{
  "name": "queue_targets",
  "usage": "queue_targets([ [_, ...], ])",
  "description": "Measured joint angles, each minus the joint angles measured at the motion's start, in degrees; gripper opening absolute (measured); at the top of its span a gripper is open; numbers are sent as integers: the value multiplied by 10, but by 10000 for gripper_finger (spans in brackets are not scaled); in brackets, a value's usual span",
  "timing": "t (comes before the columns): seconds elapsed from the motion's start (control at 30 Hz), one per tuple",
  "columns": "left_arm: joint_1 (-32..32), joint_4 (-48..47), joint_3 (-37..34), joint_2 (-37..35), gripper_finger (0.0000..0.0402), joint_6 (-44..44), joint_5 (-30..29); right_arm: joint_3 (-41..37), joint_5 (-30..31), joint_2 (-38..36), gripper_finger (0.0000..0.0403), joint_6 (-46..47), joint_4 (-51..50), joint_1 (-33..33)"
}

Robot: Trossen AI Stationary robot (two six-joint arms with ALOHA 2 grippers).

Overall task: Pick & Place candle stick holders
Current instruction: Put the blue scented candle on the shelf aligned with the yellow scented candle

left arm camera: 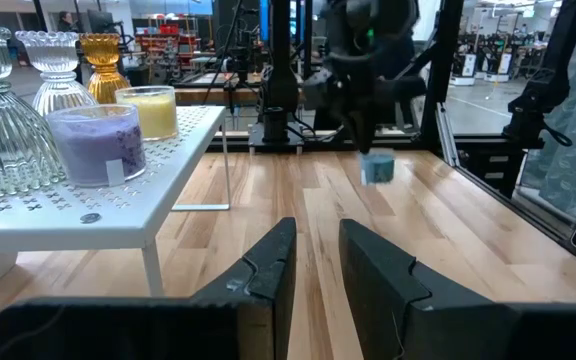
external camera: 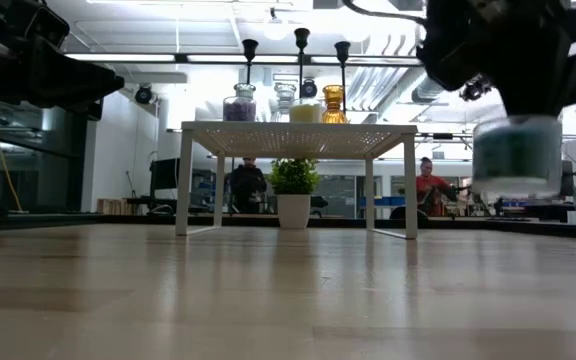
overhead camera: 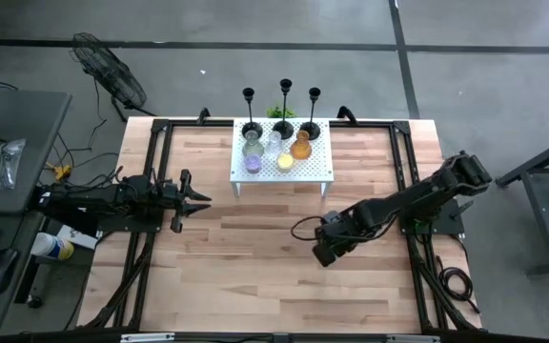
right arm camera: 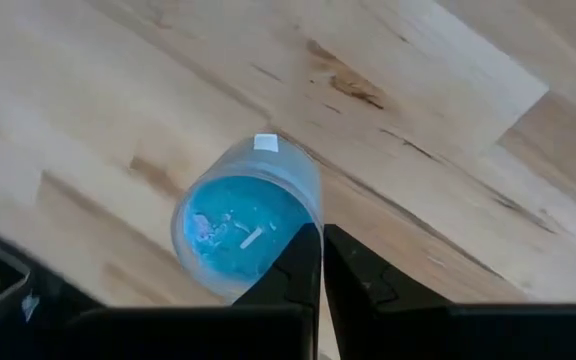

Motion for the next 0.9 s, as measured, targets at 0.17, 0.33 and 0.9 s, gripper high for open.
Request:
queue_targets([
  [0.17, 0, 0, 0, 0, 77, 0, 0, 0, -10, -40, 3, -51, -39, -13],
  [0.33, 0, 0, 0, 0, 77, 0, 0, 0, -7, -80, 3, -91, -83, -24],
  [0.9, 0, 0, 0, 0, 77, 0, 0, 0, -4, -208, 3, -141, -197, -51],
])
